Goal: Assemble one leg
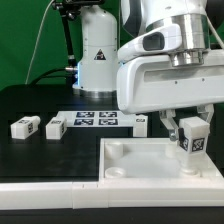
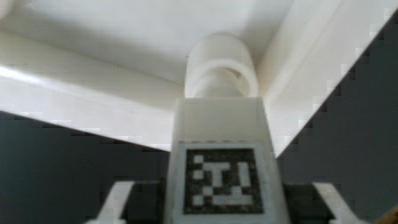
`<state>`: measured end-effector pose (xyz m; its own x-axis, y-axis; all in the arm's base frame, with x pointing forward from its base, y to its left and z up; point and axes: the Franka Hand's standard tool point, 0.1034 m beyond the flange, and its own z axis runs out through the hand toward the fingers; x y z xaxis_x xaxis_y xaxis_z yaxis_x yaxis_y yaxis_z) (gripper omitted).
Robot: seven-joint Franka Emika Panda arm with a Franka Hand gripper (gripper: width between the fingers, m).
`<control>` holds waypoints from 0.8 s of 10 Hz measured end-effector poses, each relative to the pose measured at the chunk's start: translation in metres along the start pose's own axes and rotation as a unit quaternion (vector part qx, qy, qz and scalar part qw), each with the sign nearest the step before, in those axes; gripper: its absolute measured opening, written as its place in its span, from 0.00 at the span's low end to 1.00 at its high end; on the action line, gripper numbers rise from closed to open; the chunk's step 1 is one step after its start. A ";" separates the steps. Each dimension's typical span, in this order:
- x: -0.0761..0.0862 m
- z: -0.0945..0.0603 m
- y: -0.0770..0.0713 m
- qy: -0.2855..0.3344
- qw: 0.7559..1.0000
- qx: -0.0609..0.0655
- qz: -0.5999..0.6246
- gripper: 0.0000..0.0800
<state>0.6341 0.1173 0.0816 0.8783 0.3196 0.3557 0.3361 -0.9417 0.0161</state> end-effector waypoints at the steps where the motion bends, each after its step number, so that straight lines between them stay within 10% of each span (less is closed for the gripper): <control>1: -0.001 0.001 -0.001 0.000 1.000 0.001 0.000 0.36; 8: -0.006 0.010 -0.005 -0.003 1.000 0.001 -0.003 0.36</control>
Offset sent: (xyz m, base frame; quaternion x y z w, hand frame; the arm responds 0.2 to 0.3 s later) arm -0.0019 0.0070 -0.0166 -0.0268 -0.0062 -0.0143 0.9995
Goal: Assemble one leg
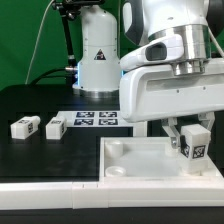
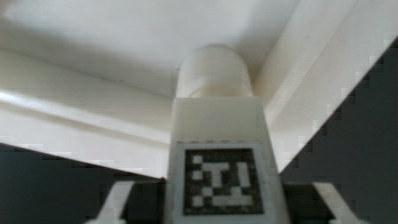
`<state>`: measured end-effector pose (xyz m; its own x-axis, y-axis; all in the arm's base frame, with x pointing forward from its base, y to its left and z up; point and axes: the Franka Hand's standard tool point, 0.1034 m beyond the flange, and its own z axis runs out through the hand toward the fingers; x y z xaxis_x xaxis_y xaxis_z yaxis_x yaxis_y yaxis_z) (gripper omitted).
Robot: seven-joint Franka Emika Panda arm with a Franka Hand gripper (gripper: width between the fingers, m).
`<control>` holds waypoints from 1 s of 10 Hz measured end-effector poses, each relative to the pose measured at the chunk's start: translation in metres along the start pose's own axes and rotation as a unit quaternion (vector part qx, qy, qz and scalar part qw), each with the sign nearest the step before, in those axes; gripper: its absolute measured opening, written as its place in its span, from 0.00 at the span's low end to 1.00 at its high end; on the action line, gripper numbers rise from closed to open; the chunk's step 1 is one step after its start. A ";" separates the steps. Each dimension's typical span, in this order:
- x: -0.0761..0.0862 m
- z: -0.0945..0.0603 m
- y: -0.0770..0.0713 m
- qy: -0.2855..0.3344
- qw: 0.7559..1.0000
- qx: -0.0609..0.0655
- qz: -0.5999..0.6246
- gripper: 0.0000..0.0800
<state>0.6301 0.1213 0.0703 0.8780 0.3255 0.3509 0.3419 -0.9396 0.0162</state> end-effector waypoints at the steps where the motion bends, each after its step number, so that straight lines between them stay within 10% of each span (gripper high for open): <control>1: 0.000 0.000 0.000 0.000 1.000 0.000 0.000 0.49; 4: 0.000 0.000 0.000 0.000 1.000 0.000 0.000 0.80; 10: 0.003 -0.005 0.000 -0.002 1.000 0.000 -0.001 0.81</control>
Offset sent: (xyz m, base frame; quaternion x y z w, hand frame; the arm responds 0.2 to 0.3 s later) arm 0.0000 0.0000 0.0000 0.0000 0.0000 0.0000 1.0000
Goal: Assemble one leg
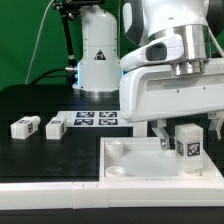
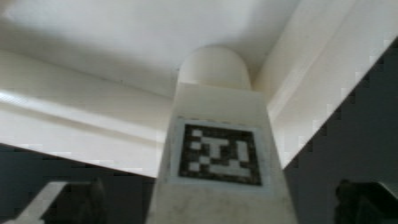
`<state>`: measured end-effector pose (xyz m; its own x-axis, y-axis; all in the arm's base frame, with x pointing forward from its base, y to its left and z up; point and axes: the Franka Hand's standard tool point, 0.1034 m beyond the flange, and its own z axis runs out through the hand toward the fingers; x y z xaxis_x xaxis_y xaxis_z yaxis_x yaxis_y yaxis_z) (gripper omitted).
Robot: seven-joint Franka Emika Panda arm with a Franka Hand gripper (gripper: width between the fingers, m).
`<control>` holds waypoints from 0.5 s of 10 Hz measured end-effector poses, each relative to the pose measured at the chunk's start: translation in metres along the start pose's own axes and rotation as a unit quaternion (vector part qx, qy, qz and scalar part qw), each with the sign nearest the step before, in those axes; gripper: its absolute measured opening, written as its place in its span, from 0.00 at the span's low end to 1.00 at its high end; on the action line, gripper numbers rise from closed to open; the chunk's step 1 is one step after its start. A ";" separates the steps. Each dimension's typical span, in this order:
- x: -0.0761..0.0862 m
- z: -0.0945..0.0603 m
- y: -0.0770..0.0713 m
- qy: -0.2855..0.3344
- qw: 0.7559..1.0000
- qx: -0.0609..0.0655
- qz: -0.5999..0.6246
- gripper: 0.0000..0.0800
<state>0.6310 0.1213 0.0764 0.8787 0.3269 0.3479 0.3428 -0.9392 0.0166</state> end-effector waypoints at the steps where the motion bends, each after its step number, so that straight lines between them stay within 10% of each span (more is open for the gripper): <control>1: 0.003 -0.007 0.000 -0.008 1.000 0.001 0.000 0.81; 5: -0.005 -0.007 -0.007 -0.095 0.995 0.018 0.007 0.81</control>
Offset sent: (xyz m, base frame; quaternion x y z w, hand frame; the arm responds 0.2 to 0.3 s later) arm 0.0000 0.0000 0.0000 0.0000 -0.0799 0.0000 0.9968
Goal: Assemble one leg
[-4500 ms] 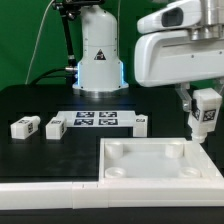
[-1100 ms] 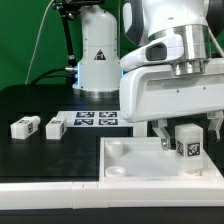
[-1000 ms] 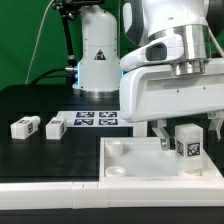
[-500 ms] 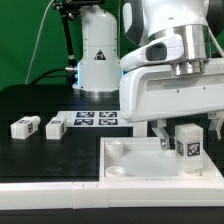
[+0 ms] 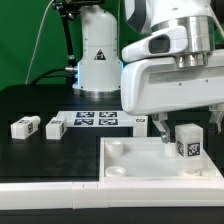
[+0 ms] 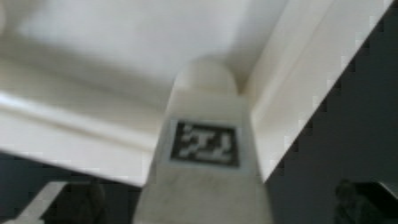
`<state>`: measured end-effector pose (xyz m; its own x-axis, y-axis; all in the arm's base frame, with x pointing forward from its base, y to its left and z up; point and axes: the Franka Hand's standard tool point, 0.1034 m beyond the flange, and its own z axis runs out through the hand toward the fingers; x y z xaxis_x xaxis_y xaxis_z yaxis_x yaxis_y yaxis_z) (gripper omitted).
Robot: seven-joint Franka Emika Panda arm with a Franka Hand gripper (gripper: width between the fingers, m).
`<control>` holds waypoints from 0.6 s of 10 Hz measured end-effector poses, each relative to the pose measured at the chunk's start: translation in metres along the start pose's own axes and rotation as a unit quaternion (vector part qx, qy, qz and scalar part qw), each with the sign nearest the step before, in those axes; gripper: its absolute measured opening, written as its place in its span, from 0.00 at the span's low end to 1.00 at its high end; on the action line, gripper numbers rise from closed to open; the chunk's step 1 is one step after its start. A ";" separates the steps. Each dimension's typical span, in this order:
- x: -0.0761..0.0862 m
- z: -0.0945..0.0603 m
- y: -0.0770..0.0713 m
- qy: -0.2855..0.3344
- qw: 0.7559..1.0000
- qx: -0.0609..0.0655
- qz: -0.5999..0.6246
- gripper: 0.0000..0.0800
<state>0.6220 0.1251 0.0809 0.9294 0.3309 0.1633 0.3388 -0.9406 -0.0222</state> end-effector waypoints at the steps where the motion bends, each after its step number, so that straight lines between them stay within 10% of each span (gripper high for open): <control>1: 0.004 -0.002 0.000 -0.013 1.000 0.002 0.015 0.81; 5: 0.004 -0.006 0.008 -0.038 0.999 0.001 0.034 0.81; 6: 0.004 -0.005 0.009 -0.038 0.999 0.001 0.028 0.67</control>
Offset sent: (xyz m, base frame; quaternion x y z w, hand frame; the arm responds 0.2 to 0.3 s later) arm 0.0073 -0.0109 0.0039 -0.0195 0.0110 -0.0014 0.9997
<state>0.6283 0.1173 0.0867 0.9553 0.2824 0.0874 0.2859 -0.9577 -0.0315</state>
